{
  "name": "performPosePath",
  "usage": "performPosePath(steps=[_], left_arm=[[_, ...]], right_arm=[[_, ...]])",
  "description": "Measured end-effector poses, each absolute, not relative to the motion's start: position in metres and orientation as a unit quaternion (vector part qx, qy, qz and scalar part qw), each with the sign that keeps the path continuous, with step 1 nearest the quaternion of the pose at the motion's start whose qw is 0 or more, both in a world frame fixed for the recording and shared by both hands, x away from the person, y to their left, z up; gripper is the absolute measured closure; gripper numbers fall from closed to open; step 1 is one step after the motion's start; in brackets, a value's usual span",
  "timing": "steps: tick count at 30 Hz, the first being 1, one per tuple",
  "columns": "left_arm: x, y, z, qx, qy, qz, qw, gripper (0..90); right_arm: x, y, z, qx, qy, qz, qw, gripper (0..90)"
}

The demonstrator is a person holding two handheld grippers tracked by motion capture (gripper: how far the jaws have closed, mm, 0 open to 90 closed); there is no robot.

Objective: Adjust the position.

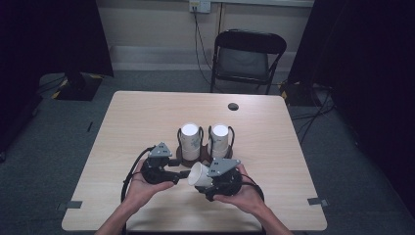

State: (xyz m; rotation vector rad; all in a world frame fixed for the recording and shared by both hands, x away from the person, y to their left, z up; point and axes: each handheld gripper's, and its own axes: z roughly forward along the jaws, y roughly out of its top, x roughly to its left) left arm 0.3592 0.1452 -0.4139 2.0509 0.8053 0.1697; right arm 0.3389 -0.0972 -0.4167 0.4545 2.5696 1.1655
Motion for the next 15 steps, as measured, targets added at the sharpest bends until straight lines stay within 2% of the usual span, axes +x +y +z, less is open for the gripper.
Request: performPosePath(steps=[4,15], left_arm=[[0.359,0.15,-0.412,0.817,0.333,0.071,0.466,41.6],[0.355,0.16,-0.416,0.816,0.343,0.095,0.456,39.5]], right_arm=[[0.34,-0.105,-0.419,0.178,0.883,0.411,0.141,26.5],[0.339,-0.127,-0.42,0.223,0.857,0.442,0.143,26.6]])
